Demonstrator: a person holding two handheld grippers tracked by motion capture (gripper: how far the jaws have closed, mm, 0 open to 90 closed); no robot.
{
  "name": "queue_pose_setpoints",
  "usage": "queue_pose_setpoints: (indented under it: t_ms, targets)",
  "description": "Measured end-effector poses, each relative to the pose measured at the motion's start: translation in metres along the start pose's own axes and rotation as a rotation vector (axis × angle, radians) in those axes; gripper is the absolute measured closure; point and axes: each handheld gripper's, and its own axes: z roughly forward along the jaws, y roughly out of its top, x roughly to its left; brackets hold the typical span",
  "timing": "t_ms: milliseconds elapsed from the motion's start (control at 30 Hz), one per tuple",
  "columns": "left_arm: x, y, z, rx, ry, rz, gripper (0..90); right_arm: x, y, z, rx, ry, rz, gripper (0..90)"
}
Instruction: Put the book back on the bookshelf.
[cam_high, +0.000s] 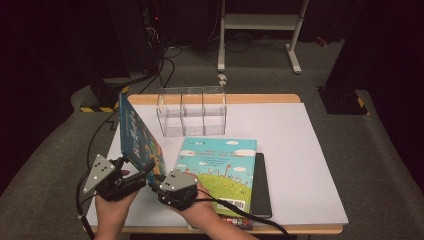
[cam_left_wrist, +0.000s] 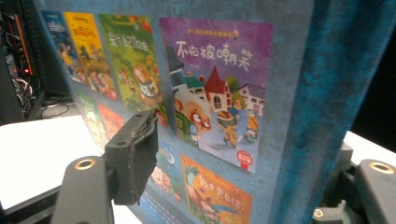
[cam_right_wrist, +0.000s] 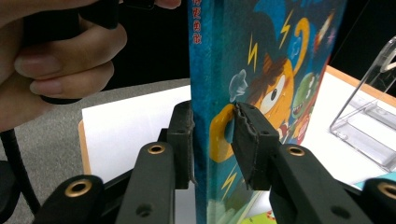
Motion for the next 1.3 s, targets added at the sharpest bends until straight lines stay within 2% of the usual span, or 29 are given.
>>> queue_pose_setpoints:
  t_ms: [100, 167, 300, 533, 633, 767, 800, 900, 933, 967, 1000, 1100, 1167, 1300]
  targets:
    - [0.001, -0.001, -0.001, -0.006, 0.011, 0.021, 32.4, 0.001, 0.000, 0.002, 0.000, 0.006, 0.000, 66.9]
    - [0.002, -0.001, -0.002, -0.009, 0.018, 0.030, 37.7, 0.001, 0.000, 0.002, 0.003, 0.013, 0.002, 66.3]
    - [0.003, -0.001, -0.005, -0.010, 0.026, 0.032, 39.3, 0.003, 0.000, 0.005, 0.001, 0.017, -0.002, 65.7]
    - [0.004, -0.001, -0.009, 0.000, 0.034, 0.064, 43.5, 0.005, 0.001, 0.009, 0.008, 0.027, 0.001, 63.5]
    - [0.005, 0.000, -0.011, -0.003, 0.039, 0.067, 46.0, 0.005, 0.001, 0.011, 0.017, 0.044, 0.012, 61.6]
    - [0.009, 0.002, -0.017, -0.015, 0.045, 0.072, 57.3, 0.007, 0.000, 0.014, 0.038, 0.065, 0.008, 57.5]
    - [0.010, 0.003, -0.018, -0.026, 0.056, 0.073, 62.0, 0.007, -0.001, 0.015, 0.044, 0.066, 0.011, 56.7]
    - [0.017, 0.007, -0.022, -0.050, 0.120, 0.122, 74.8, 0.008, -0.002, 0.015, 0.049, 0.080, 0.012, 56.0]
    - [0.021, 0.008, -0.023, -0.046, 0.116, 0.113, 77.6, 0.009, -0.001, 0.014, 0.046, 0.080, 0.011, 56.0]
    - [0.025, 0.011, -0.025, -0.027, 0.089, 0.086, 75.9, 0.009, -0.001, 0.014, 0.044, 0.081, 0.007, 56.0]
    - [0.026, 0.011, -0.025, -0.035, 0.093, 0.084, 76.0, 0.010, 0.000, 0.013, 0.042, 0.081, 0.008, 56.0]
    - [0.027, 0.009, -0.025, -0.055, 0.167, 0.170, 81.4, 0.007, 0.001, 0.010, 0.043, 0.069, 0.005, 56.1]
    - [0.034, 0.012, -0.027, -0.062, 0.167, 0.131, 82.0, 0.004, 0.002, 0.007, 0.044, 0.056, 0.011, 56.2]
    - [0.042, 0.015, -0.029, -0.067, 0.161, 0.115, 82.3, -0.005, 0.002, 0.001, 0.040, 0.032, 0.018, 56.2]
